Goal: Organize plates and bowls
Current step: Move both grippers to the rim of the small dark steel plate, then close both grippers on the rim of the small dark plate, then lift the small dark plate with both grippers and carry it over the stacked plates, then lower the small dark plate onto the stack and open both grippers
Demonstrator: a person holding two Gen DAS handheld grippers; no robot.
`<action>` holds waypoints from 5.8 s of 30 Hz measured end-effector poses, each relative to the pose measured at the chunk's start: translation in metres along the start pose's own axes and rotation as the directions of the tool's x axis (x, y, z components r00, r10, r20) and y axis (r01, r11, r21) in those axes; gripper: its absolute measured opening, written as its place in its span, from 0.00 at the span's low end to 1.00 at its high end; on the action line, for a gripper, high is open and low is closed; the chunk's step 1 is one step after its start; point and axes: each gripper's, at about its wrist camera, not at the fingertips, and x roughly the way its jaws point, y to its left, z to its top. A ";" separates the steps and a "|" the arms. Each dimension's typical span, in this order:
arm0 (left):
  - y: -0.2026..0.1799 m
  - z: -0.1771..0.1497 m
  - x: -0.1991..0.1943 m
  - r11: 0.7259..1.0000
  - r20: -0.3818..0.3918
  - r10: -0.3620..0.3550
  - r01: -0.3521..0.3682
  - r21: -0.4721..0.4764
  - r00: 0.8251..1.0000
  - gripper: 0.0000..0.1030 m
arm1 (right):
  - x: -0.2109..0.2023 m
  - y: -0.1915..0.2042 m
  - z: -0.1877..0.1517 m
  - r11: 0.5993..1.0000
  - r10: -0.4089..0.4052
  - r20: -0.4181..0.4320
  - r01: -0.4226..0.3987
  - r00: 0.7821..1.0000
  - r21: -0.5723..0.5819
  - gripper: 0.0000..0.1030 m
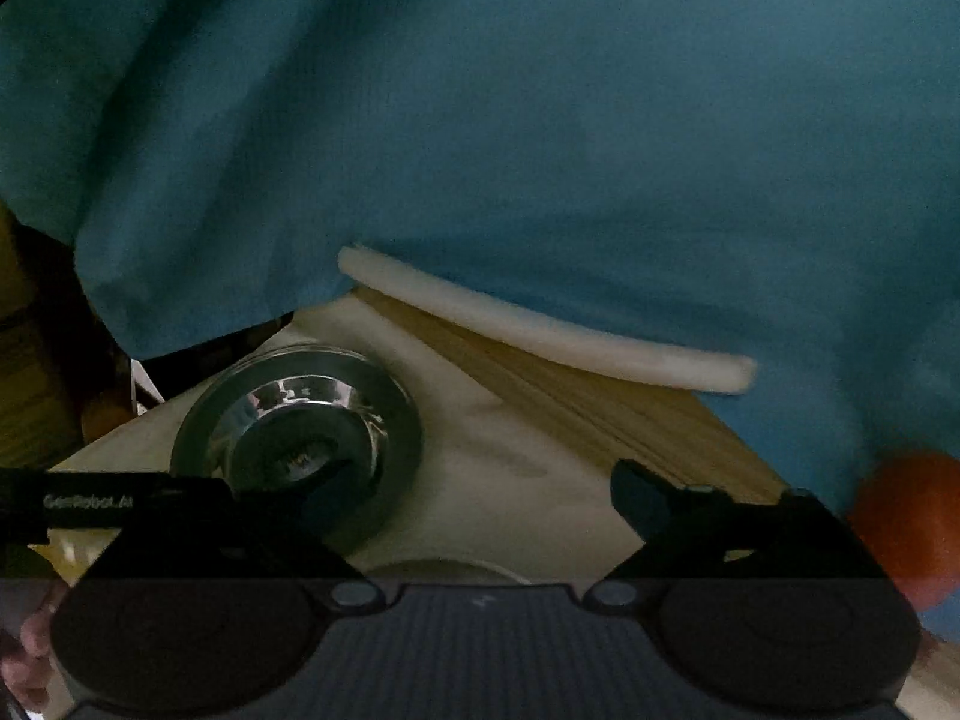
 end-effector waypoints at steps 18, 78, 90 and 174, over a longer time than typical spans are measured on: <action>0.010 0.011 0.005 0.998 0.006 -0.012 0.012 0.064 1.000 0.50 | 0.067 0.026 0.006 0.996 0.095 -0.139 -0.094 0.986 0.011 0.49; -0.105 -0.070 -0.114 0.884 0.108 -0.347 0.286 0.369 0.932 0.21 | -0.139 -0.056 -0.102 0.974 -0.045 0.210 -0.004 0.977 0.225 0.26; -0.161 -0.116 -0.106 0.766 -0.080 -0.425 0.405 0.499 0.902 0.22 | -0.185 -0.105 -0.174 0.925 -0.183 0.181 0.106 0.966 0.366 0.26; -0.181 -0.174 -0.072 0.671 -0.286 -0.228 0.363 0.647 0.931 0.29 | -0.175 -0.112 -0.252 0.888 -0.073 -0.007 0.068 0.997 0.455 0.33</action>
